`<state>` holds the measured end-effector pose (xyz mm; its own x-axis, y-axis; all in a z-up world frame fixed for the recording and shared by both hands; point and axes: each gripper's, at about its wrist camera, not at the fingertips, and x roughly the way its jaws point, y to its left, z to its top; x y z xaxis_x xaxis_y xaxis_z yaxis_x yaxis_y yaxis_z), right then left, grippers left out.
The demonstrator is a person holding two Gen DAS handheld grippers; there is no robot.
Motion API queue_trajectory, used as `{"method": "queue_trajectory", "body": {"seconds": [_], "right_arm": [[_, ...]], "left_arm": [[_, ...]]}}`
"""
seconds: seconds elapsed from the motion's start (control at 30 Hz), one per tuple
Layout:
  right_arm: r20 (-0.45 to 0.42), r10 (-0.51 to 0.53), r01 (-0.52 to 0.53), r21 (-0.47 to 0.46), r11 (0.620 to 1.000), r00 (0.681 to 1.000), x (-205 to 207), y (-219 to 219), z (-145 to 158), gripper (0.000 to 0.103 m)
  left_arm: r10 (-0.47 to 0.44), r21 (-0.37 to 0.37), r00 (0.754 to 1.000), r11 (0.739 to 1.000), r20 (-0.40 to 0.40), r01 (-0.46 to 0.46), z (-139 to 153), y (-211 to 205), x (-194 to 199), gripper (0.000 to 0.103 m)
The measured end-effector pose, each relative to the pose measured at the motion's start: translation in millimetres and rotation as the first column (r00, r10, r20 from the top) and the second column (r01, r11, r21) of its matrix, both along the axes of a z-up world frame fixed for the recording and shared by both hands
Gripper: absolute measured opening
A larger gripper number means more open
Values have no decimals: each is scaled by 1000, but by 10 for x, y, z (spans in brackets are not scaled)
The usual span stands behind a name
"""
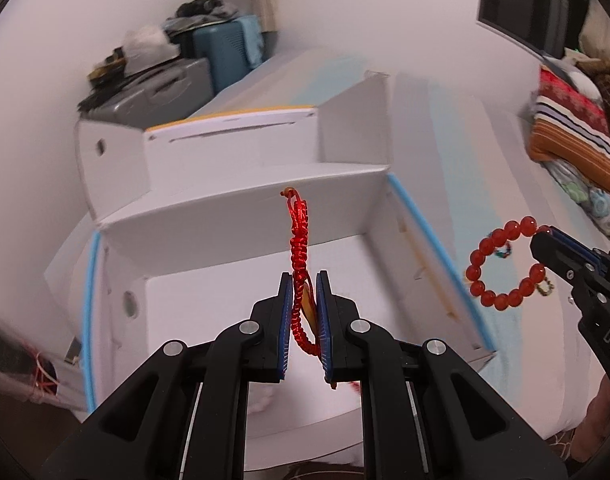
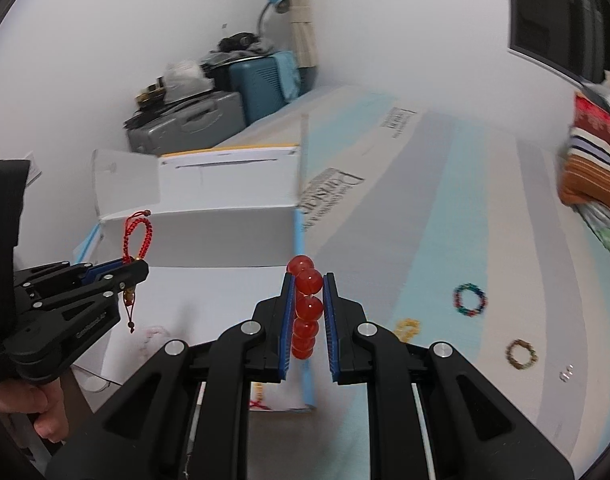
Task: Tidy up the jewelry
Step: 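Carry the cord bracelet with the left tool while the right tool carries the beaded one to the box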
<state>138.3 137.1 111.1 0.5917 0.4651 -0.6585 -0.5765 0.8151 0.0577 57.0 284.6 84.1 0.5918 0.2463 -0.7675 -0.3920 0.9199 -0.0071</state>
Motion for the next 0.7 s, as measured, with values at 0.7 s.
{"method": "queue_trajectory", "body": {"seconds": [0.7], "right_arm": [[-193,116,-154,-195,969,974,-129,1060,-717,13]], "left_arm": [[139,-98,960,981,-243,-167,-749,791,-289,12]]}}
